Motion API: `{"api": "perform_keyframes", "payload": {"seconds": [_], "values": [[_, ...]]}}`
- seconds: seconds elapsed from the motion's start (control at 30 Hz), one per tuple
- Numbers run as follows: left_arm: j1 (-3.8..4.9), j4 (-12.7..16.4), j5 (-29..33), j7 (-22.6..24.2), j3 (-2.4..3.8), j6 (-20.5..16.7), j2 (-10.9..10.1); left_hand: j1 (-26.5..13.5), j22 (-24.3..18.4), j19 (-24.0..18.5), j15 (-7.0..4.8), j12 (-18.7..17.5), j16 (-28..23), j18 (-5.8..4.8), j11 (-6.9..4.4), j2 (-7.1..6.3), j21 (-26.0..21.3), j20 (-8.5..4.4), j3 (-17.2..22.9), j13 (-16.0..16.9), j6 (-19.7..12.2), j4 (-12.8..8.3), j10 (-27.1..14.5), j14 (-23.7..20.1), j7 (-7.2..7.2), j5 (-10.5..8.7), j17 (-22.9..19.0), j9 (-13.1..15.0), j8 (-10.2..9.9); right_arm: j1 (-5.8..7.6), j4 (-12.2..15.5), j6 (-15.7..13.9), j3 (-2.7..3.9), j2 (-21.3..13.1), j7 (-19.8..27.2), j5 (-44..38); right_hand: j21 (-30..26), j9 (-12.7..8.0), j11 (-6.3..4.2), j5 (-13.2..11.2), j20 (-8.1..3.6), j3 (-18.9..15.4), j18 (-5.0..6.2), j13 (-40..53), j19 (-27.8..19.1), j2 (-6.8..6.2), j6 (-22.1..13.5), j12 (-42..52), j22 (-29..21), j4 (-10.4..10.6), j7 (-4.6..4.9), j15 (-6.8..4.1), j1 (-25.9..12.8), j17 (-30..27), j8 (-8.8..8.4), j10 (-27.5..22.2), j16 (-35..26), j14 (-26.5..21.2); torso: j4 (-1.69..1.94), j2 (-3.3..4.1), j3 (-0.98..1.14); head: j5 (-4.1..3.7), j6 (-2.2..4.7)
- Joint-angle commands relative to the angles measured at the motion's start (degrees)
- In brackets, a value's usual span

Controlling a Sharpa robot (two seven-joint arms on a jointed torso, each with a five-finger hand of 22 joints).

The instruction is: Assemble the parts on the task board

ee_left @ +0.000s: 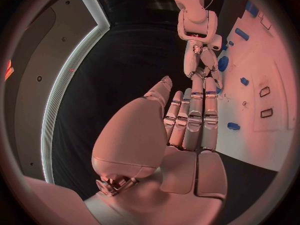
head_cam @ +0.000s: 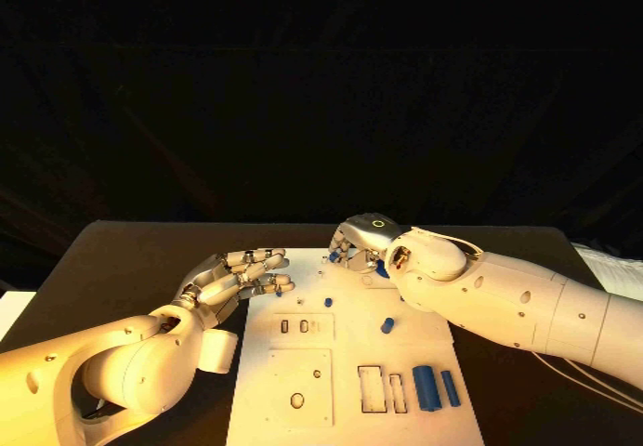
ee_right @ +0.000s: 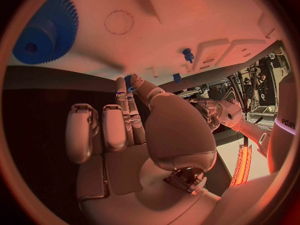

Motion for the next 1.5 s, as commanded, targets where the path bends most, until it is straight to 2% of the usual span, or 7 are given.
{"api": "perform_keyframes", "payload": {"seconds": [0.03, 0.5, 0.73, 1.27, 1.5], "values": [[0.07, 0.0, 0.1, 0.1, 0.05, 0.7, 0.0, 0.3, -0.1, 0.1, 0.38, -0.2, -0.2, 0.49, -0.02, -0.05, -0.1, 0.04, 0.0, -0.1, -0.5, -0.2, -0.4, 0.0, 0.06, -0.35, 0.1, -0.1, -0.2, -0.03, 0.5, -1.0, 0.04, -0.1, -0.3, -1.0, 0.2, 3.1, 0.16, -0.2, 0.31, 1.7, -0.71, 0.0, 0.1, 0.17, 1.0, -0.2, 0.1, 2.1, -0.49, -0.04, 0.1, 0.1, 0.32, -0.2, 0.3, 2.0, 0.04, 0.03, -0.06, -0.01, -0.03], [0.07, -0.1, 0.1, 0.0, 0.05, 0.7, 0.0, 0.3, -0.1, 0.1, 0.38, -0.2, -0.2, 0.49, -0.02, -0.05, -0.1, 0.04, 0.0, -0.1, -0.5, -0.2, -0.4, 0.0, 0.06, -0.35, 0.1, -0.1, -0.2, -0.07, 1.2, -1.6, 0.13, 0.0, 0.0, -1.0, 0.3, 3.2, 0.16, -0.4, 0.32, 1.8, -0.72, 0.0, 0.1, -0.09, 1.0, -0.2, 0.2, 2.7, -0.51, -0.04, -0.1, 0.1, 0.31, -0.2, 0.4, 2.0, 0.11, 0.10, -0.08, 0.07, -0.09], [0.07, -0.1, 0.1, 0.0, 0.05, 0.7, 0.0, 0.3, -0.1, 0.1, 0.38, -0.2, -0.2, 0.49, -0.02, -0.05, -0.1, 0.04, 0.0, -0.1, -0.5, -0.2, -0.4, 0.0, 0.06, -0.35, 0.1, -0.1, -0.2, -0.08, 1.0, -1.0, 0.16, 0.3, 0.0, -1.0, 0.3, 3.2, 0.16, -0.5, 0.33, 1.8, -0.72, 0.0, 0.1, -0.16, 1.0, -0.2, 0.2, 2.8, -0.51, -0.04, -0.2, 0.1, 0.30, -0.1, 0.4, 2.0, 0.07, 0.12, -0.11, 0.08, -0.07], [0.08, 0.0, 0.1, 0.0, 0.05, 0.8, 0.2, 0.3, -0.1, 0.1, 0.40, -0.1, -0.3, 0.49, 0.00, -0.08, -0.1, 0.06, 0.1, -0.1, -0.6, -0.3, -0.5, 0.0, 0.06, -0.35, 0.1, -0.1, -0.2, -0.19, -2.3, 1.8, 0.15, 2.7, -0.5, -1.0, 0.3, 3.2, 0.18, -0.6, 0.33, 1.8, -0.72, 0.0, 0.1, -0.46, 0.9, -0.2, 0.2, 3.2, -0.50, -0.03, -0.3, 0.1, 0.26, -0.2, 0.5, 2.0, 0.20, 0.19, -0.13, -0.05, -0.36], [0.09, 0.1, 0.1, -0.1, 0.05, 0.8, 0.1, 0.3, -0.1, 0.1, 0.40, -0.1, -0.3, 0.49, 0.00, -0.08, -0.1, 0.06, 0.1, -0.1, -0.6, -0.3, -0.5, 0.0, 0.06, -0.35, 0.1, -0.1, -0.2, -0.31, -4.2, 2.5, 0.13, 3.8, -0.7, -1.1, 0.4, 3.3, 0.20, -0.6, 0.35, 1.7, -0.74, 0.0, 0.1, -0.67, 0.8, -0.2, 0.3, 3.5, -0.47, -0.01, -0.5, 0.0, 0.23, -0.3, 0.4, 1.9, 0.09, 0.18, -0.15, 0.07, -0.50]]}}
